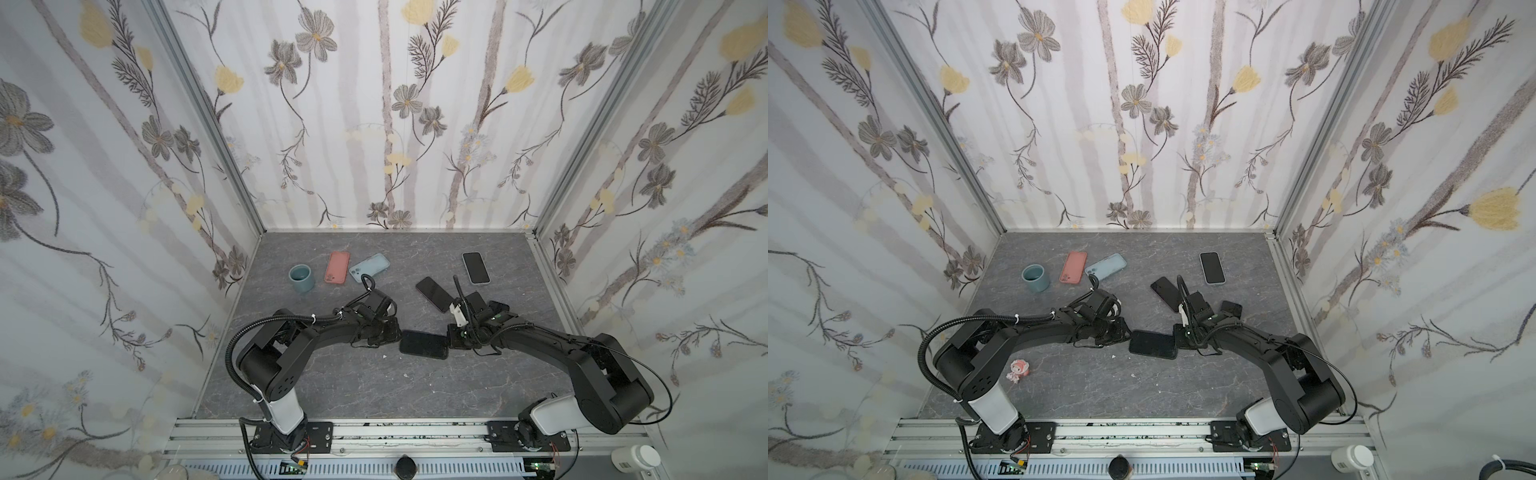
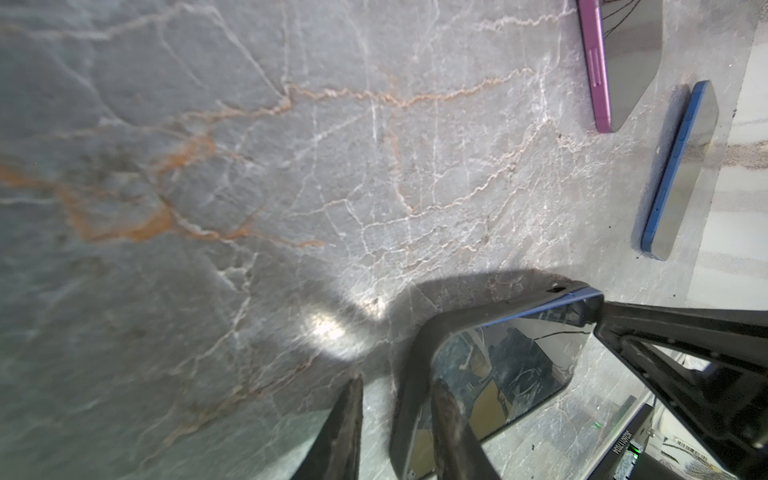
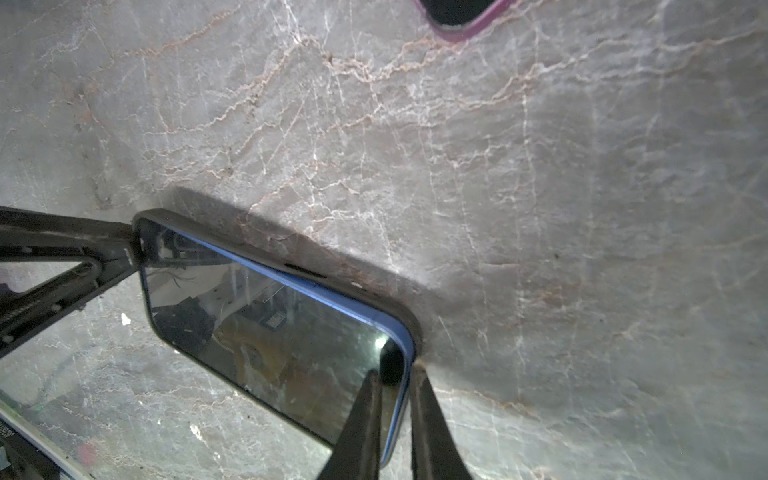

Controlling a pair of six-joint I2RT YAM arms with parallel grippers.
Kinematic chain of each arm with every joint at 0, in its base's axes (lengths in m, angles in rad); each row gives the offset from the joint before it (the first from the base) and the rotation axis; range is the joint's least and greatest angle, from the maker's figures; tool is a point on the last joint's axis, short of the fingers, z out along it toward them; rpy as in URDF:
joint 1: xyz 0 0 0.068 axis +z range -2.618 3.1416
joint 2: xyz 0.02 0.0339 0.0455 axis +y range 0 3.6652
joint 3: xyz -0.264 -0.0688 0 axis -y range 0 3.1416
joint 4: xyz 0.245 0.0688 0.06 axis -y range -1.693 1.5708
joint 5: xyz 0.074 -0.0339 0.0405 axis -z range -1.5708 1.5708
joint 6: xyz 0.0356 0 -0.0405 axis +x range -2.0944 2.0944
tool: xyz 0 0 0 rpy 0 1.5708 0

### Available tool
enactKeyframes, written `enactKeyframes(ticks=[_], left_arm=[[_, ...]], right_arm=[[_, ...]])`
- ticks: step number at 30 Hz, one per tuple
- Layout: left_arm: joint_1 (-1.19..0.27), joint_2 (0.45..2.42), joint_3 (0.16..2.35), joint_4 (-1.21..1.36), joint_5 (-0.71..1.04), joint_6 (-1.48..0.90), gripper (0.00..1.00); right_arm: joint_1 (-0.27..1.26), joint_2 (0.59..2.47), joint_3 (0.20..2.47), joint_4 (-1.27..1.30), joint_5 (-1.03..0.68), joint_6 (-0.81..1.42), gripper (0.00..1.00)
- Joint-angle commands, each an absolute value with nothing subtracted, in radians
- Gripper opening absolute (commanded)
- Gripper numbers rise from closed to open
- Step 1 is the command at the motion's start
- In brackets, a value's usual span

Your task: Put the phone into the phone case

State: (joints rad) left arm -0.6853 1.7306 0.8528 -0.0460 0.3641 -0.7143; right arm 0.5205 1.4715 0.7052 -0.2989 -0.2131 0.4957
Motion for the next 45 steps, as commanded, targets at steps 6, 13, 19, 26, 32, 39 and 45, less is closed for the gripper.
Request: enactKeyframes(ticks=[6, 13, 19, 26, 32, 39, 45], left_arm=[[-0.694, 1.755, 0.851, -0.046, 0.373, -0.736, 0.32], [-0.697, 1.759, 0.838, -0.047, 0.368, -0.735, 0.3], [-0.7, 1.76, 0.83, -0.037, 0.365, -0.742, 0.3], [-0.702, 1.763, 0.834, -0.034, 0.368, -0.741, 0.31], [-0.704, 1.764, 0.834, -0.034, 0.368, -0.743, 0.32], [-0.706, 1.76, 0.84, -0.042, 0.363, -0.736, 0.32], [-0.704, 1.754, 0.843, -0.043, 0.353, -0.736, 0.32]], right_arm=[[0.522, 1.476, 0.679, -0.289, -0.229, 0.486, 0.15], [0.523, 1.468, 0.656, -0.301, -0.216, 0.484, 0.14], [0.53, 1.479, 0.641, -0.352, -0.152, 0.464, 0.1], [0.572, 1.522, 0.635, -0.401, -0.065, 0.448, 0.1], [0.631, 1.587, 0.675, -0.461, -0.011, 0.443, 0.12], [0.681, 1.644, 0.745, -0.532, 0.065, 0.434, 0.12], [0.689, 1.603, 0.843, -0.573, 0.101, 0.427, 0.13]])
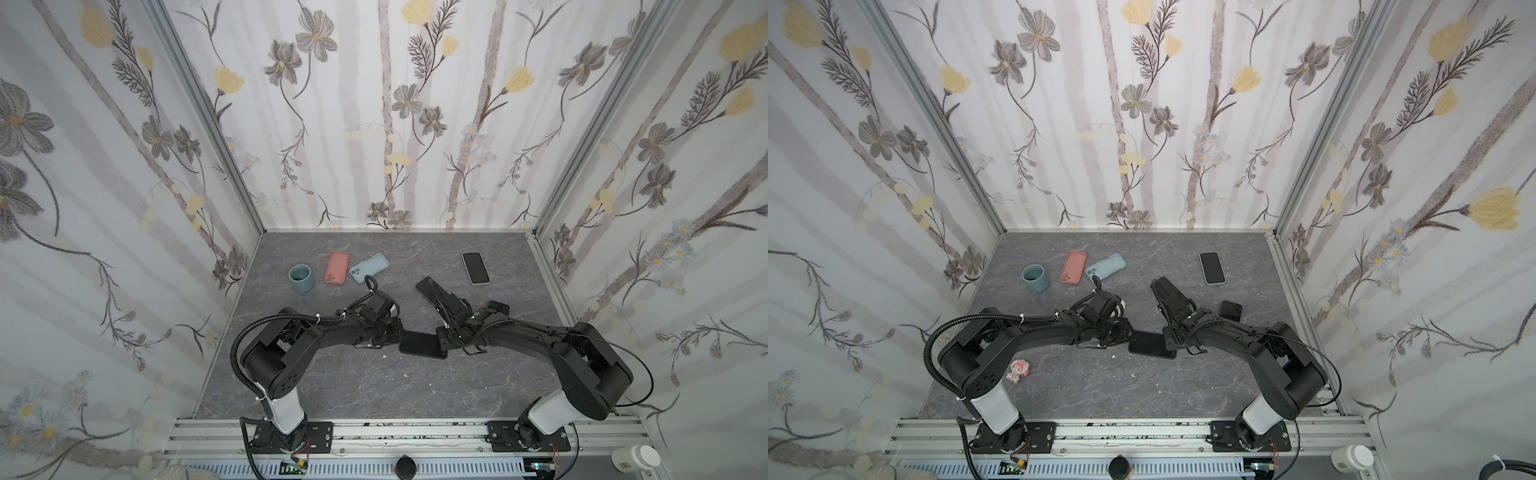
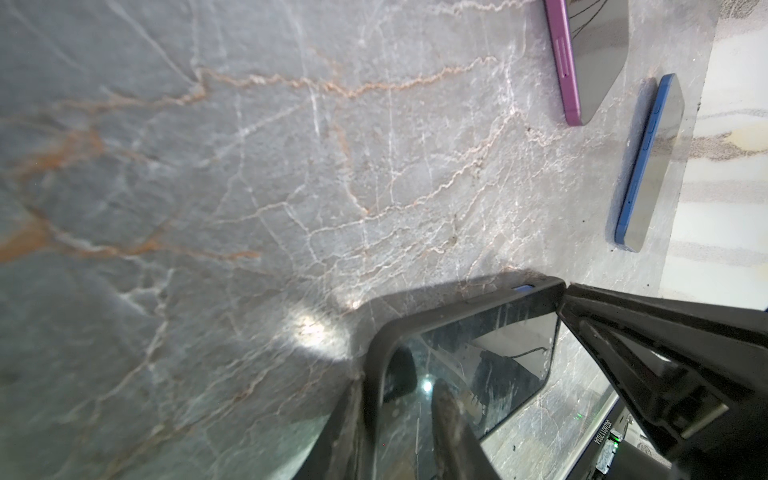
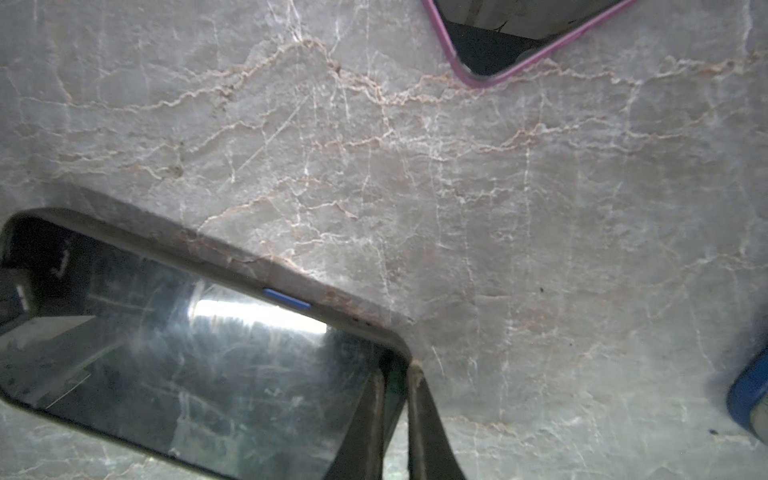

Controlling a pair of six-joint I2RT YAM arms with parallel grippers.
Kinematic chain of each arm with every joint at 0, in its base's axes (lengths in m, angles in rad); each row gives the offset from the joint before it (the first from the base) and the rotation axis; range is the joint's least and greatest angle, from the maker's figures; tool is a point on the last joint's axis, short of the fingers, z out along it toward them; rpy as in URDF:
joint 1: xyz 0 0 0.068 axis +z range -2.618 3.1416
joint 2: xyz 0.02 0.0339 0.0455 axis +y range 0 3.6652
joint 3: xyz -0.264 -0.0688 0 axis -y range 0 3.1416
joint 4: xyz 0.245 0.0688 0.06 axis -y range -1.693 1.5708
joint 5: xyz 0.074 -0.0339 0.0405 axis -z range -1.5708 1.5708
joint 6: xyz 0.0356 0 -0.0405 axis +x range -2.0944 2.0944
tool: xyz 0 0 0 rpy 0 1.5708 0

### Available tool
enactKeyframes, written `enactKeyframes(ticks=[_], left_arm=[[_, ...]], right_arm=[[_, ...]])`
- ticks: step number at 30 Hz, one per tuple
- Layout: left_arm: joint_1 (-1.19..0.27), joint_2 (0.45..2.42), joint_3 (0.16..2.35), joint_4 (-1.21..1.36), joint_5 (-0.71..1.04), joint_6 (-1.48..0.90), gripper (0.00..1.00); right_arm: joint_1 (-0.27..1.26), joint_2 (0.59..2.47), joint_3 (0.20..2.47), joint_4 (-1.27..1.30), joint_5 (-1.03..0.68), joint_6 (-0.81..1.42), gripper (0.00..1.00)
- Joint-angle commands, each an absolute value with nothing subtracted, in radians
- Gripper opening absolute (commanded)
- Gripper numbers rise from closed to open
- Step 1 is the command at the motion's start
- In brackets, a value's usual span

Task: Put the phone into the phone case
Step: 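Open both grippers and lift them away from the cased phone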

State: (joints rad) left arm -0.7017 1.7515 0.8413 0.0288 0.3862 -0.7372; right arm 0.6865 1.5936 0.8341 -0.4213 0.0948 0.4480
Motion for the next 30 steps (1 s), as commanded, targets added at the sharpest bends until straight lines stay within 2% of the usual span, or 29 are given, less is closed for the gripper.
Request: enactKeyframes(ticks=[1, 5, 9, 13, 20, 25, 30], left_arm=[[-0.704, 1.753, 0.844, -0.044, 0.349, -0.735, 0.32], [-0.703, 1.74, 0.859, -0.043, 0.317, -0.726, 0.33], [-0.698, 1.7, 0.876, -0.026, 0.261, -0.705, 0.33], [-0.684, 1.662, 0.925, -0.058, 0.227, -0.657, 0.33], [-0.67, 1.577, 0.973, -0.067, 0.167, -0.565, 0.34], [-0.67, 1.476, 0.966, -0.039, 0.113, -0.429, 0.36], [-0.67, 1.36, 0.926, 0.012, 0.031, -0.281, 0.38]], right_arm=[[0.689, 1.602, 0.862, -0.577, 0.105, 0.424, 0.14], [0.689, 1.531, 0.927, -0.55, 0.059, 0.375, 0.19], [0.685, 1.439, 1.005, -0.522, 0.09, 0.339, 0.26], [0.683, 1.349, 1.078, -0.502, 0.152, 0.276, 0.28], [0.68, 1.193, 1.074, -0.333, 0.174, 0.143, 0.36], [0.679, 1.095, 1.013, -0.199, 0.167, 0.092, 0.59], [0.678, 1.026, 0.94, -0.09, 0.147, 0.06, 0.95]])
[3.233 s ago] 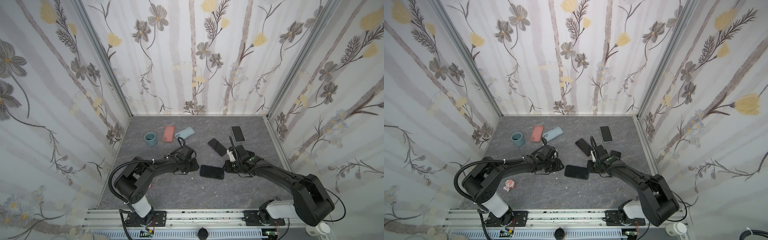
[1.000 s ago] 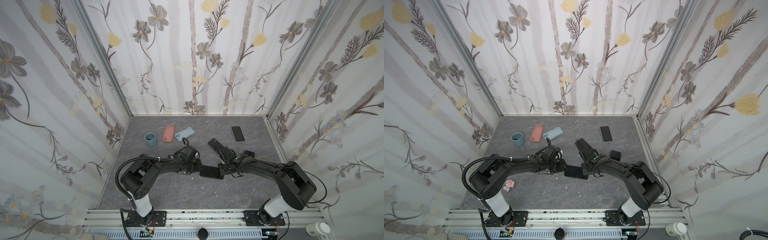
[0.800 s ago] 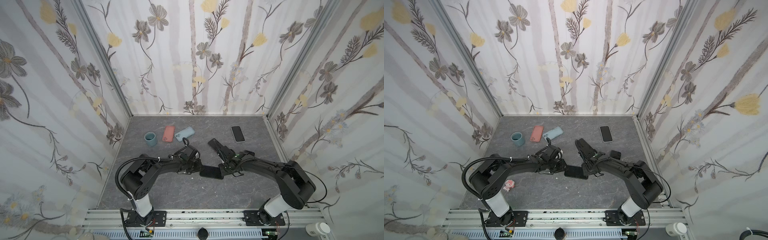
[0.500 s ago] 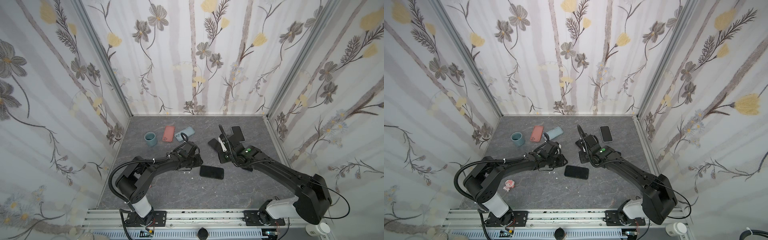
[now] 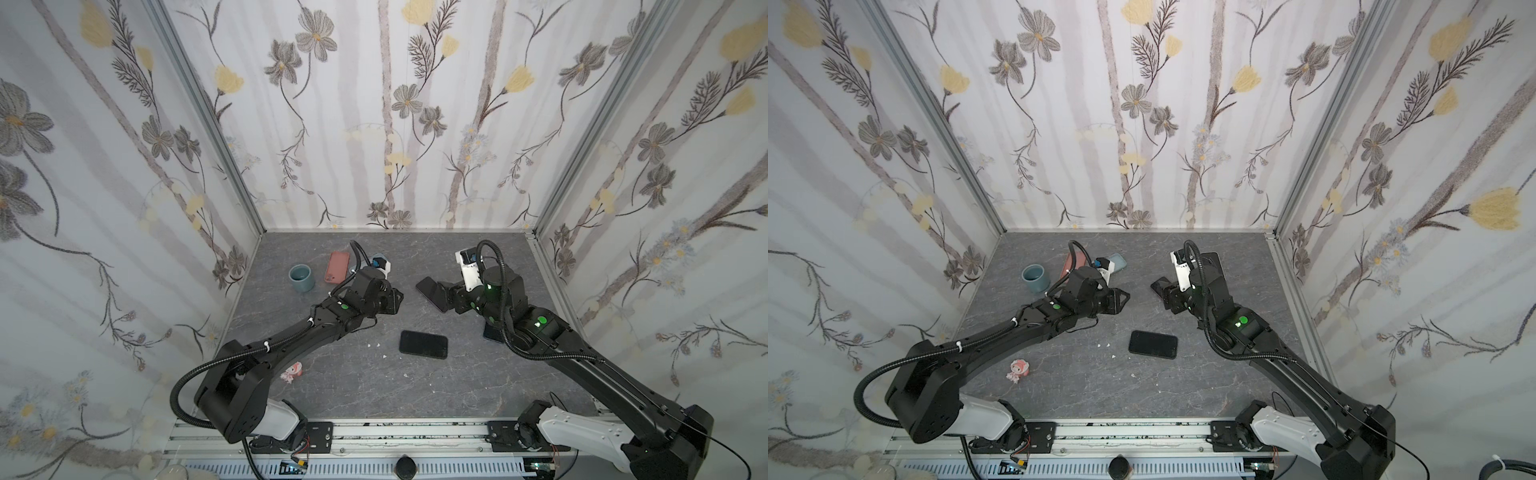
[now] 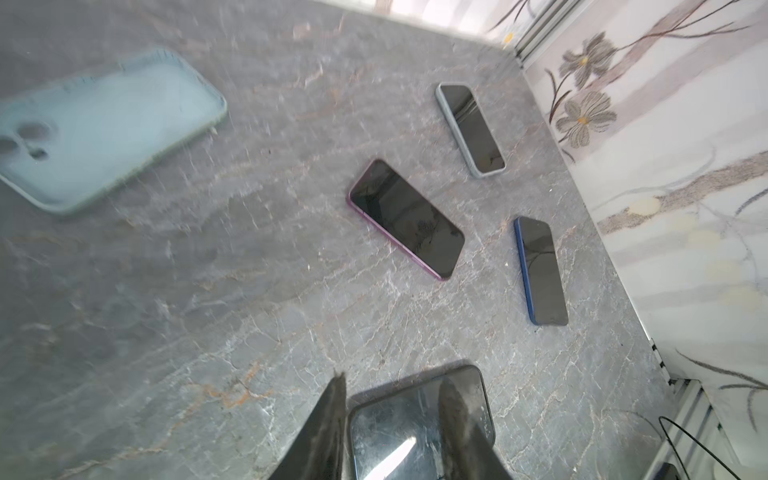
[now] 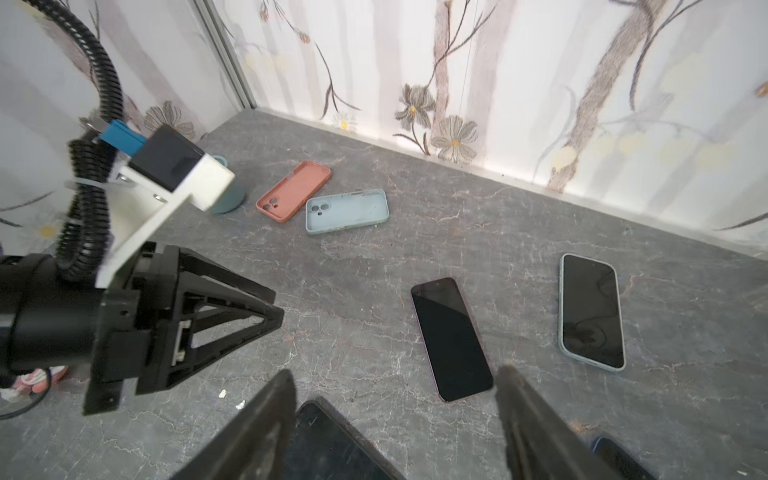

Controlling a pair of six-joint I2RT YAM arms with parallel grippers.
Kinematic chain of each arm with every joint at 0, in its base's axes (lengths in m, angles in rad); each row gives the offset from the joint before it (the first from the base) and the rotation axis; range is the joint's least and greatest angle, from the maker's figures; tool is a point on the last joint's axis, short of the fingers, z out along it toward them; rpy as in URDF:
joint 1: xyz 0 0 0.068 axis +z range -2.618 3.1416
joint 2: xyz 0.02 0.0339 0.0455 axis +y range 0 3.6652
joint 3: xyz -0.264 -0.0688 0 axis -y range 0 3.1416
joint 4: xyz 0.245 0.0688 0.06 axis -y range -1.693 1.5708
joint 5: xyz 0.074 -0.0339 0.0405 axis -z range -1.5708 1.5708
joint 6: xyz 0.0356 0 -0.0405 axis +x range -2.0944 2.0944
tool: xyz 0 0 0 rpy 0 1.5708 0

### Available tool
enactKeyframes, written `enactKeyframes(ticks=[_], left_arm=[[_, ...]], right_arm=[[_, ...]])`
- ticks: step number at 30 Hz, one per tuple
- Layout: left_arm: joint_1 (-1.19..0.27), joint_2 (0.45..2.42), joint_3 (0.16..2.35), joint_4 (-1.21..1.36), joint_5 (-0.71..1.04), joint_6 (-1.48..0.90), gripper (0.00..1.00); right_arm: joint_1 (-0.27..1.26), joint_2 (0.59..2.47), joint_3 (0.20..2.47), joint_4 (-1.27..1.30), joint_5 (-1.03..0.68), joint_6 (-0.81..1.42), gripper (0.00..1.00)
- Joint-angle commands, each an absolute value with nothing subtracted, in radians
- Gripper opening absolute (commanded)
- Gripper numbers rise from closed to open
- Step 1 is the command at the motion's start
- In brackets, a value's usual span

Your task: Put the phone into the phone case

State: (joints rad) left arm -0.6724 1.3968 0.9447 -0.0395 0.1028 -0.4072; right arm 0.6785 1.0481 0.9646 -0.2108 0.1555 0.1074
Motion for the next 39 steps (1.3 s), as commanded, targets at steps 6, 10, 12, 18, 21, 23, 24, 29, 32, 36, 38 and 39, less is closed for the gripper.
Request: enactKeyframes(ticks=[6, 10, 12, 18, 21, 23, 24, 29, 32, 36, 38, 39], left_arm=[[-0.671, 1.212, 0.819, 0.129, 0.037, -0.13, 0.45], [-0.67, 1.128, 0.737, 0.186, 0.059, -0.038, 0.54], [-0.67, 1.099, 0.704, 0.196, 0.064, 0.001, 0.56], [-0.671, 1.033, 0.641, 0.19, 0.121, 0.131, 0.63], [-0.67, 0.994, 0.606, 0.214, 0.135, 0.161, 0.68], [-0.67, 0.971, 0.577, 0.241, 0.134, 0.171, 0.7], [-0.67, 0.965, 0.567, 0.249, 0.136, 0.177, 0.71], [-0.67, 0.947, 0.526, 0.267, 0.154, 0.216, 0.75], [-0.669, 0.928, 0.477, 0.327, 0.148, 0.225, 0.81], [-0.669, 0.899, 0.405, 0.387, 0.161, 0.258, 0.82], [-0.669, 0.886, 0.387, 0.393, 0.159, 0.26, 0.82], [-0.668, 0.881, 0.38, 0.396, 0.161, 0.258, 0.83]], right_arm=[[0.677, 1.033, 0.913, -0.142, 0.047, -0.055, 1.0], [0.679, 1.054, 0.889, -0.212, -0.104, -0.18, 1.0], [0.68, 1.049, 0.86, -0.218, -0.18, -0.242, 1.0], [0.682, 1.007, 0.808, -0.178, -0.24, -0.35, 1.0], [0.683, 1.027, 0.826, -0.232, -0.178, -0.409, 1.0], [0.686, 1.055, 0.843, -0.298, -0.131, -0.459, 1.0], [0.687, 1.067, 0.85, -0.326, -0.117, -0.481, 1.0], [0.69, 1.11, 0.865, -0.414, -0.068, -0.574, 1.0], [0.691, 1.106, 0.84, -0.388, -0.076, -0.604, 1.0], [0.69, 1.109, 0.821, -0.353, -0.121, -0.652, 1.0], [0.692, 1.111, 0.815, -0.337, -0.138, -0.676, 1.0], [0.693, 1.113, 0.81, -0.326, -0.141, -0.686, 1.0]])
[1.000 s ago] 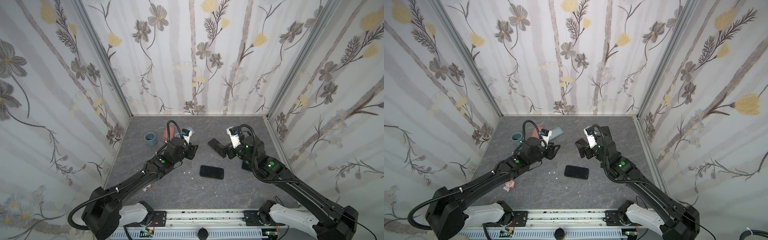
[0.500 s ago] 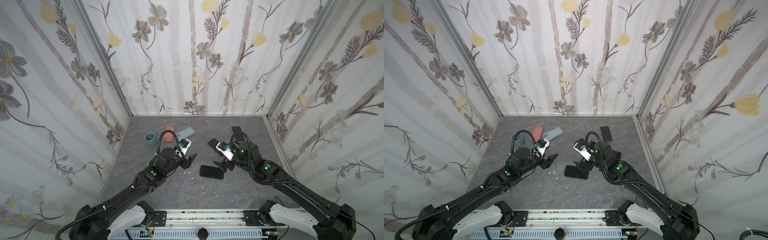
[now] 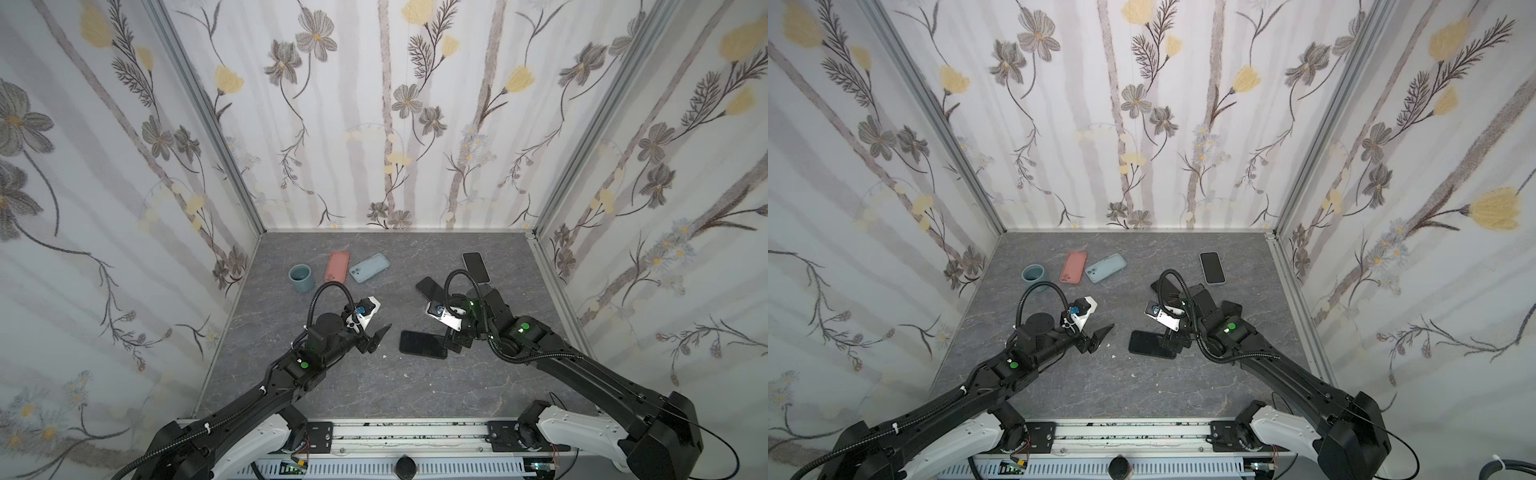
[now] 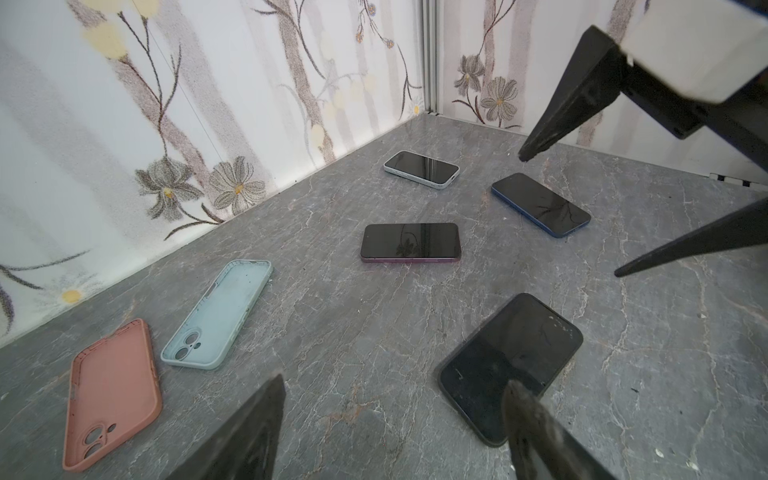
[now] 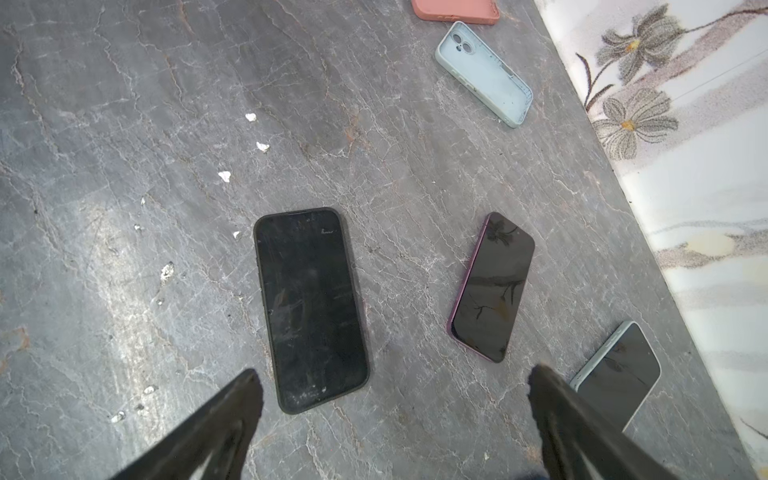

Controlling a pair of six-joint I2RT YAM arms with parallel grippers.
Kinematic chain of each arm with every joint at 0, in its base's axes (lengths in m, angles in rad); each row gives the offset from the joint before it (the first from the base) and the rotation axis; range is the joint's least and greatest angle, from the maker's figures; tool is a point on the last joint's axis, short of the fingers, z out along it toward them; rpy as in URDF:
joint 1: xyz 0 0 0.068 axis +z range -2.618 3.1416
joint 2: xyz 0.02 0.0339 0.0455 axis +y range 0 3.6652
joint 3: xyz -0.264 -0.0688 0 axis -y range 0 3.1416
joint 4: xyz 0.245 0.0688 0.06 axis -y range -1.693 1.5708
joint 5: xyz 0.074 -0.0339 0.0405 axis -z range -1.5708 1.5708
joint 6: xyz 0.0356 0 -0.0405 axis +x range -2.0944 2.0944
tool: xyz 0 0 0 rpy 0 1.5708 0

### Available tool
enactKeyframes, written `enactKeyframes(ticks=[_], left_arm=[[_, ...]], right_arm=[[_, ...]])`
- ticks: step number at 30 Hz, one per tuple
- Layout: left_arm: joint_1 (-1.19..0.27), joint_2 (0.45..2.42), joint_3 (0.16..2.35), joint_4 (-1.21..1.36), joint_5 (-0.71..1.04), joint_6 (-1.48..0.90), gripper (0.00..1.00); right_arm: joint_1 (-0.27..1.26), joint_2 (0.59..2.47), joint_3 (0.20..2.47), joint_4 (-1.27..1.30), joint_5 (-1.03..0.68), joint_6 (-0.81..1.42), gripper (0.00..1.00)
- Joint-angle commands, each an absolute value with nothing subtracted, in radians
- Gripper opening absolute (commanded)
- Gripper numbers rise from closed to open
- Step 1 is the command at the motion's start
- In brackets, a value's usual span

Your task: Put the phone into the phone case

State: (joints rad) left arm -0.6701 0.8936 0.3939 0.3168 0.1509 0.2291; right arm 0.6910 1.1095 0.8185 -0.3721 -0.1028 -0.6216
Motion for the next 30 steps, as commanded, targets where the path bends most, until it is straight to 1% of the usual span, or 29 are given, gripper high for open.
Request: enactKeyframes(ticks=[1, 6, 10, 20, 30], left_arm=[[-0.668, 0.872, 0.372, 0.401, 0.165, 0.258, 0.83], [-0.668, 0.841, 0.329, 0.419, 0.181, 0.276, 0.83], [-0.669, 0.83, 0.302, 0.399, 0.206, 0.318, 0.83], [-0.669, 0.771, 0.262, 0.37, 0.19, 0.36, 0.84], [-0.669, 0.8, 0.261, 0.383, 0.199, 0.362, 0.85]], right_arm=[[0.692, 1.113, 0.804, -0.311, -0.144, -0.696, 1.0], [0.694, 1.144, 0.797, -0.288, -0.147, -0.731, 1.0], [0.693, 1.178, 0.803, -0.317, -0.158, -0.758, 1.0], [0.695, 1.232, 0.827, -0.352, -0.17, -0.801, 1.0], [0.703, 1.28, 0.816, -0.338, -0.136, -0.816, 1.0]])
